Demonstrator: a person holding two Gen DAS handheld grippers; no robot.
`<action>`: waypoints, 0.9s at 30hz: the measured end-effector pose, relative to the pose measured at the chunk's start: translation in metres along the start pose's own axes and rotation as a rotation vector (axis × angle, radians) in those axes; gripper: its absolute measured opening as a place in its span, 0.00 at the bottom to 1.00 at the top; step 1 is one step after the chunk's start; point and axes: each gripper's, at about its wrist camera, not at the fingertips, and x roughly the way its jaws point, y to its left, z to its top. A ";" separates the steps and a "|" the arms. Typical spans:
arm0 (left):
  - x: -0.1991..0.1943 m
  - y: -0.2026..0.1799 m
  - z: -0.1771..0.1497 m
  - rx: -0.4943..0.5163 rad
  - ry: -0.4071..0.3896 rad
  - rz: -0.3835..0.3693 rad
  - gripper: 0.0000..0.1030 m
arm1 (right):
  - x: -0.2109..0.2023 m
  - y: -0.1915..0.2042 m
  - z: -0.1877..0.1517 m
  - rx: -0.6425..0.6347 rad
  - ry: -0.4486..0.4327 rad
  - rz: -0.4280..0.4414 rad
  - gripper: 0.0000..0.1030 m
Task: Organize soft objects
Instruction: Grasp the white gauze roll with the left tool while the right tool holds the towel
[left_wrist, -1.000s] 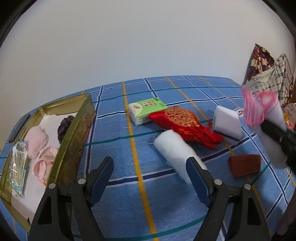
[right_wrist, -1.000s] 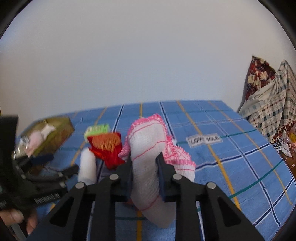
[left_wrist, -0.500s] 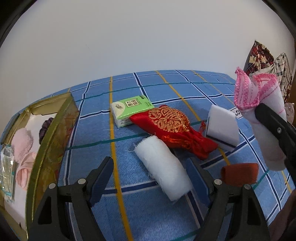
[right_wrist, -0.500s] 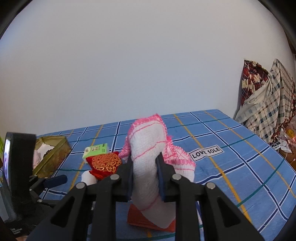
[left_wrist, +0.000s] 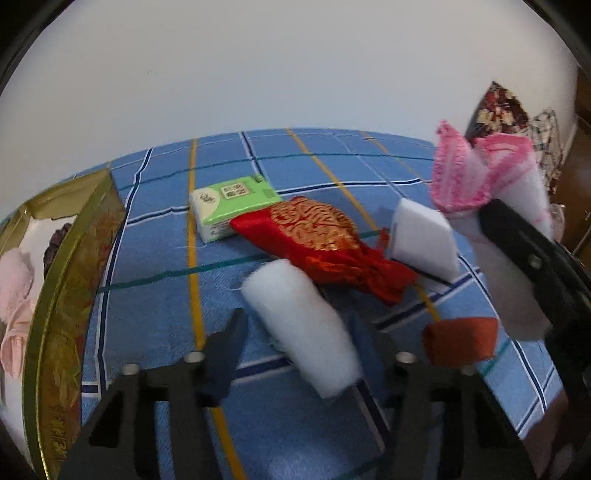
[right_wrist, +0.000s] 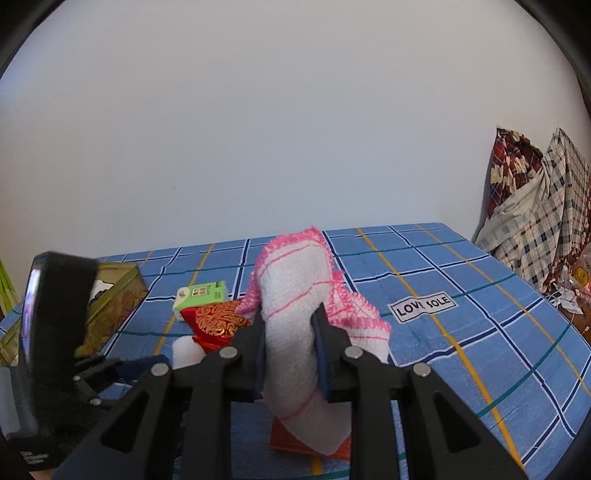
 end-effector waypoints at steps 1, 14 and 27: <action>-0.003 -0.003 -0.002 0.013 -0.010 -0.001 0.46 | 0.000 0.000 0.000 0.002 0.000 0.000 0.22; -0.015 0.015 -0.010 -0.029 -0.019 -0.030 0.40 | 0.001 -0.001 0.001 0.016 0.009 -0.004 0.23; -0.013 0.018 -0.006 -0.035 -0.022 -0.032 0.33 | -0.001 0.000 0.001 0.028 0.003 -0.004 0.24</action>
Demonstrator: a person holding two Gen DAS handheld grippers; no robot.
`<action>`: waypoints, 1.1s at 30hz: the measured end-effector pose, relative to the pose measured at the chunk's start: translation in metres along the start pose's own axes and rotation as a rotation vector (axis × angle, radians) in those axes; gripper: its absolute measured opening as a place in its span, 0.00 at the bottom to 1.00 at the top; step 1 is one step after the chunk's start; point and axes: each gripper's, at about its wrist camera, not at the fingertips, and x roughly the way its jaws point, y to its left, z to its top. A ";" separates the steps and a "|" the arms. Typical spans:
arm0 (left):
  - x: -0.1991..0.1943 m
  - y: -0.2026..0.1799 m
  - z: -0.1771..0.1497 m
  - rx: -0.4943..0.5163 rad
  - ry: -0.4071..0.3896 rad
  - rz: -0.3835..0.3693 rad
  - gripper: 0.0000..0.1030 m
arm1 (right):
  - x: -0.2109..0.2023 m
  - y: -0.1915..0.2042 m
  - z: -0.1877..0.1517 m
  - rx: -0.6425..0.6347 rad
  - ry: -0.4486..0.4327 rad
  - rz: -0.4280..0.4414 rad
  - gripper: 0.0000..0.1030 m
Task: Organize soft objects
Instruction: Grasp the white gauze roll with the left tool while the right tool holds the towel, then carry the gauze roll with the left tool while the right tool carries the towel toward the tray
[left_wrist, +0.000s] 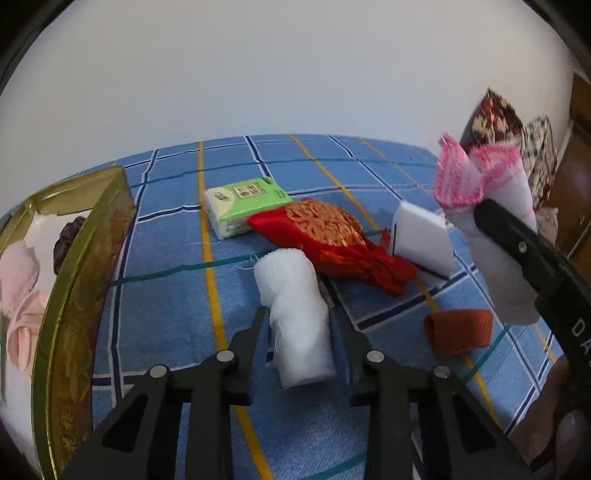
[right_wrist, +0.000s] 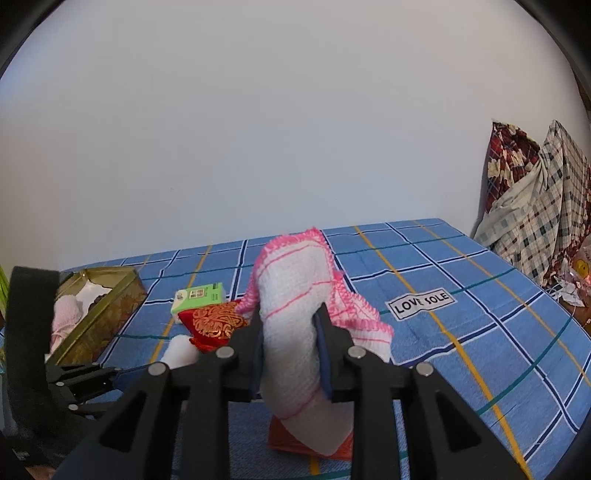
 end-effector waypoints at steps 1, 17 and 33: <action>-0.003 0.003 -0.001 -0.012 -0.013 -0.004 0.33 | -0.001 0.000 0.000 0.001 -0.006 0.000 0.24; -0.039 0.021 -0.010 -0.079 -0.217 0.066 0.33 | -0.016 0.012 -0.001 -0.040 -0.084 -0.006 0.24; -0.067 0.000 -0.020 0.036 -0.399 0.207 0.33 | -0.023 0.019 -0.003 -0.070 -0.116 -0.001 0.24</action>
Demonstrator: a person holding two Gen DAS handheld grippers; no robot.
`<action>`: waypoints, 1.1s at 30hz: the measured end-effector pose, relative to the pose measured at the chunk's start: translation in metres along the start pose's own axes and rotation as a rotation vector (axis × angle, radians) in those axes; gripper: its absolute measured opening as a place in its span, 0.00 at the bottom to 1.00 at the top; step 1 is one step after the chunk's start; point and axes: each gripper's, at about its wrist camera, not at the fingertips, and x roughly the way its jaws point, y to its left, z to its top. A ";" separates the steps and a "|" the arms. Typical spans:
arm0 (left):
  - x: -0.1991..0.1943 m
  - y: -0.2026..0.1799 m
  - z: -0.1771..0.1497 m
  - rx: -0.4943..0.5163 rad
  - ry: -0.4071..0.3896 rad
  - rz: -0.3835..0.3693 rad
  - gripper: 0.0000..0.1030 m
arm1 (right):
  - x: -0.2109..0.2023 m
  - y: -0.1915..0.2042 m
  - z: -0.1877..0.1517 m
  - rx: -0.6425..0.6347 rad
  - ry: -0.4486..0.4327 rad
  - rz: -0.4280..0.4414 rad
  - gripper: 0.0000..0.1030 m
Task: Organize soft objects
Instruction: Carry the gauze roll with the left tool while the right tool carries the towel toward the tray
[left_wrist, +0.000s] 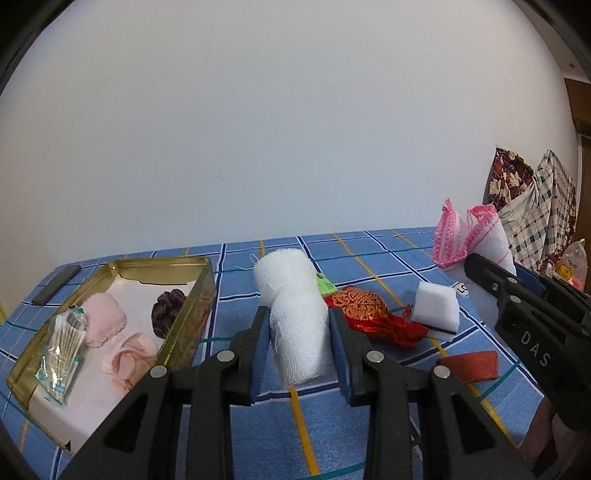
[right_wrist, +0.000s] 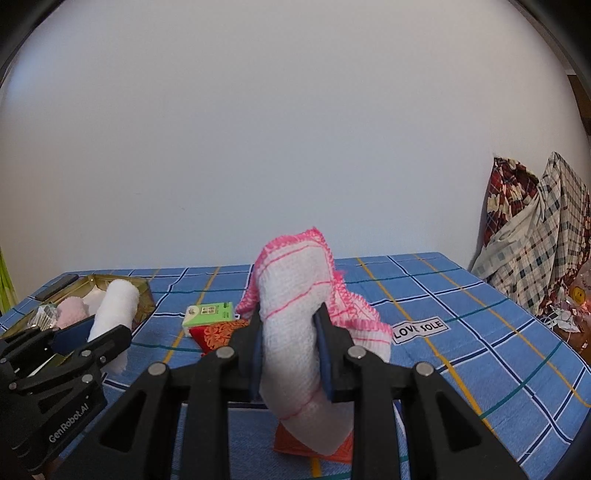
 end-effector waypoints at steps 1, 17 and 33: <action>-0.001 0.001 0.000 -0.001 -0.005 0.003 0.33 | -0.001 0.001 0.000 -0.001 -0.004 0.002 0.24; -0.021 0.017 -0.003 -0.070 -0.077 0.050 0.33 | -0.007 0.007 0.001 -0.014 -0.028 0.058 0.24; -0.025 0.038 -0.003 -0.157 -0.086 0.077 0.33 | -0.012 0.025 -0.002 -0.010 -0.032 0.128 0.24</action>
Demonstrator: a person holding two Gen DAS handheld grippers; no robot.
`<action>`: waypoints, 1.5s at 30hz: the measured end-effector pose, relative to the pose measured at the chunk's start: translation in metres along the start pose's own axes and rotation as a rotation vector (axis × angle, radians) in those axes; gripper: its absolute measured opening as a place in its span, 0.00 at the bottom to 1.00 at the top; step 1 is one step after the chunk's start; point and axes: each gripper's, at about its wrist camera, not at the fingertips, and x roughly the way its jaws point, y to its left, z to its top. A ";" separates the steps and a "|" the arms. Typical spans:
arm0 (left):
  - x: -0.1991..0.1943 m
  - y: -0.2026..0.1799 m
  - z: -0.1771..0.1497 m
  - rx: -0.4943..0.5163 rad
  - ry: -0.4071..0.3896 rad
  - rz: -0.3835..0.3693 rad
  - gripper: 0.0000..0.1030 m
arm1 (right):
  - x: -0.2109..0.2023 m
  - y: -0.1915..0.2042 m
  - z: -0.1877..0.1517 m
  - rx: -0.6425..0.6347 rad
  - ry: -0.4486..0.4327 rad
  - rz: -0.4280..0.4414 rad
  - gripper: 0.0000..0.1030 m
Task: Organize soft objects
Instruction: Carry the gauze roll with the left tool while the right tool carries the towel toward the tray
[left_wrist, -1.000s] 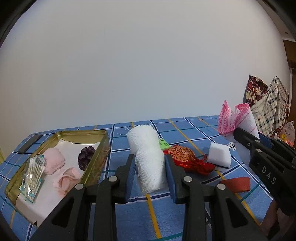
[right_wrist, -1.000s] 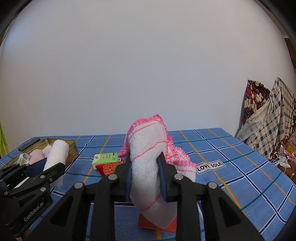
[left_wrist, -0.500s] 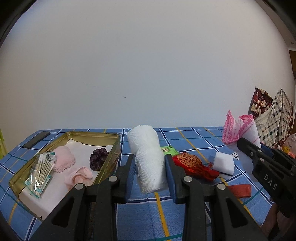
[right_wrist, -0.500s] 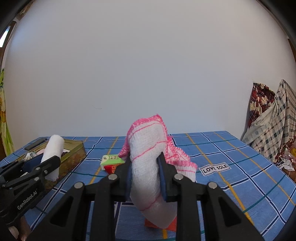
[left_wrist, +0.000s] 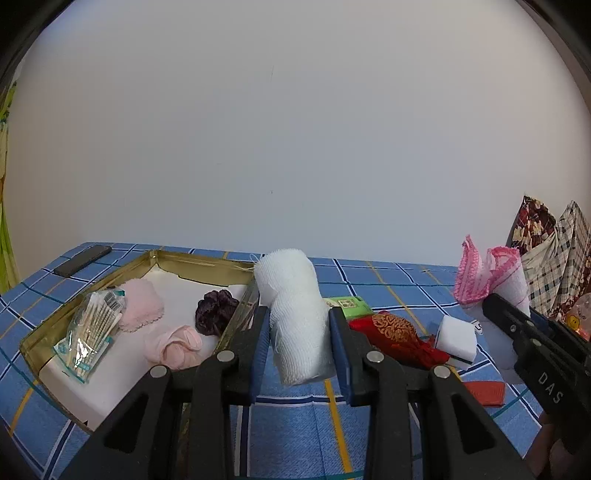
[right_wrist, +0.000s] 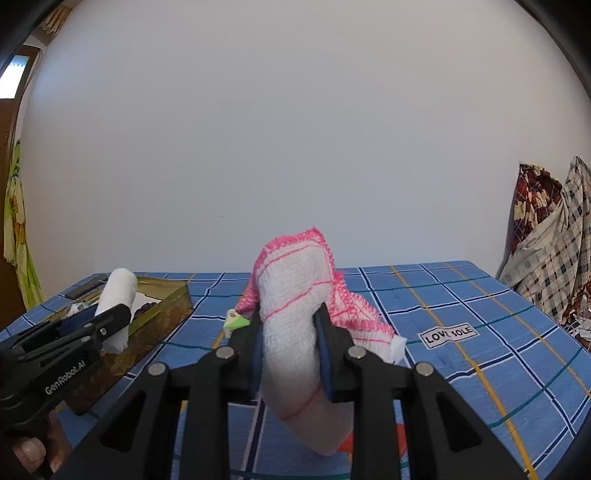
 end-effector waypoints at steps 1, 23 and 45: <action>-0.001 0.000 0.000 0.002 -0.004 0.002 0.33 | -0.001 0.001 0.000 0.001 -0.001 0.006 0.24; -0.018 0.018 0.000 0.012 -0.049 0.023 0.33 | 0.003 0.033 -0.004 0.004 -0.020 0.102 0.24; -0.032 0.044 0.003 0.007 -0.076 0.072 0.33 | 0.018 0.067 -0.013 -0.043 -0.028 0.172 0.24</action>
